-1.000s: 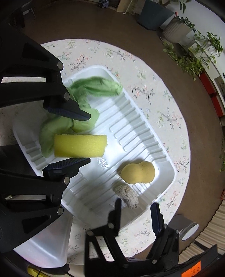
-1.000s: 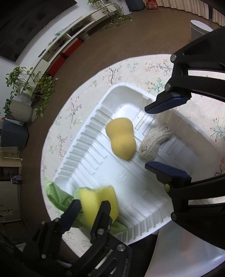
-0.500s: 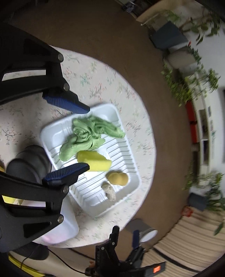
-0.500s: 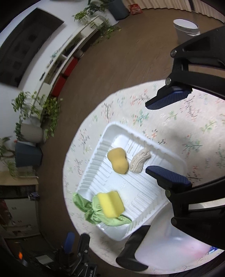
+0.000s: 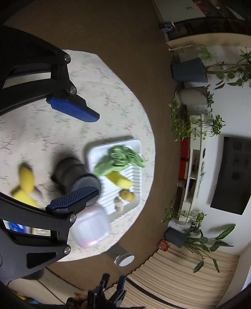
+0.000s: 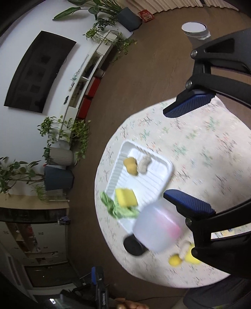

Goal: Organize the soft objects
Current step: 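Move both tools back toward the tissue packs on the table, then grasp the blue tissue pack with the left tool while the right tool grasps the yellow dog-print pack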

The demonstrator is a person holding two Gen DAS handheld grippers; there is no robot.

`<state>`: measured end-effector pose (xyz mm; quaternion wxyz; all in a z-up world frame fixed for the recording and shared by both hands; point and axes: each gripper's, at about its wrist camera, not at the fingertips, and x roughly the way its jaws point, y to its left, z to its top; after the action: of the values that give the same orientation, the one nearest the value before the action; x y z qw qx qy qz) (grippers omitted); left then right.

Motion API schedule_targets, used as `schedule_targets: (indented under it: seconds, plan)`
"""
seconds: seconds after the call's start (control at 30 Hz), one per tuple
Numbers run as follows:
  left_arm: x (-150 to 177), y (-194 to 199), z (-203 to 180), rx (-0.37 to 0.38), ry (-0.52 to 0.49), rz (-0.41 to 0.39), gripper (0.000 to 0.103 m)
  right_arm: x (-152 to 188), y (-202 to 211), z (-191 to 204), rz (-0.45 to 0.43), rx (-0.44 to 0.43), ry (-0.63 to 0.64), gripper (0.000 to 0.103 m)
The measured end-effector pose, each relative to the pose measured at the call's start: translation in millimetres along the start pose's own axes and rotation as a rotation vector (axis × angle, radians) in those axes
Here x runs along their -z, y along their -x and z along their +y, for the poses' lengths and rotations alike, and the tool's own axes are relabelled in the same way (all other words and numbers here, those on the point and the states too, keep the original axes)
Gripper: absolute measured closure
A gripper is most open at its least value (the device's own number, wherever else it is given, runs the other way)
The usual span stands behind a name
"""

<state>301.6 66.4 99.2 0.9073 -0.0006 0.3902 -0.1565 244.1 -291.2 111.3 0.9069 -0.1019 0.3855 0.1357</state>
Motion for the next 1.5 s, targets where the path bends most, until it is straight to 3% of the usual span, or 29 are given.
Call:
schedule_targets:
  seconds: [0.33,0.47,0.77,1.1,1.23,1.5]
  plan:
    - [87,38,-25,0.046,0.031,-0.046,0.035,87,35,49,-0.017,-0.065,-0.088,0.021]
    - [125,50,-44,0.073,0.029,-0.068,0.030,122,45,72,-0.034,-0.101,-0.142,0.021]
    - [201,47,-80,0.131,0.107,-0.060,0.030,184,33,138,-0.034,-0.133,-0.145,0.021]
    - [236,18,-141,0.094,-0.014,-0.025,0.030,180,2,129,0.020,-0.109,-0.103,0.021]
    - [238,4,-152,0.085,-0.042,-0.004,0.030,176,-17,129,0.078,-0.139,-0.091,0.021]
    - [235,-21,-156,0.070,-0.071,0.022,0.030,164,-39,137,0.089,-0.109,-0.004,0.021]
